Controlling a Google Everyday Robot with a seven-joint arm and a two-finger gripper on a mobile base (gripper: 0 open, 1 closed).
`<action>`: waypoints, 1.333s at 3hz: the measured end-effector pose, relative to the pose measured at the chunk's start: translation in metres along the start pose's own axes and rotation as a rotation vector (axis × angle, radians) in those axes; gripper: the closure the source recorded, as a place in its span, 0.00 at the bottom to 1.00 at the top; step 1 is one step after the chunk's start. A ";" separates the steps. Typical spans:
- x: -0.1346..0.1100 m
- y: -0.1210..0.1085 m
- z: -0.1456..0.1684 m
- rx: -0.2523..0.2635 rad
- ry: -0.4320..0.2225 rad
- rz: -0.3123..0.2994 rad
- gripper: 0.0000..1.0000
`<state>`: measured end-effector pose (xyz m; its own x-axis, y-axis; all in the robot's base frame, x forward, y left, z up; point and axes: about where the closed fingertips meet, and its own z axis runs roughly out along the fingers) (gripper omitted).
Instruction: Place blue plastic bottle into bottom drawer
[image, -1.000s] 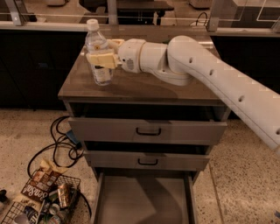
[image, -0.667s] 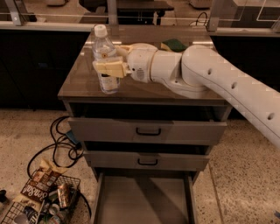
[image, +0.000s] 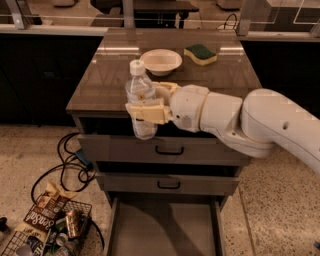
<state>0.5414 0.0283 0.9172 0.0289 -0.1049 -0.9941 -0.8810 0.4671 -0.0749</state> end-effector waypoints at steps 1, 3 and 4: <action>0.057 0.033 -0.046 -0.008 0.024 0.001 1.00; 0.102 0.047 -0.069 -0.017 0.014 0.011 1.00; 0.120 0.043 -0.063 -0.035 0.040 0.021 1.00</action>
Offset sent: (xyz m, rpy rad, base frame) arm -0.0946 -0.0739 -0.1489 0.0032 0.0261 0.0206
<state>0.4775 -0.0201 0.7996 -0.0080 -0.1311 -0.9913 -0.8972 0.4388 -0.0508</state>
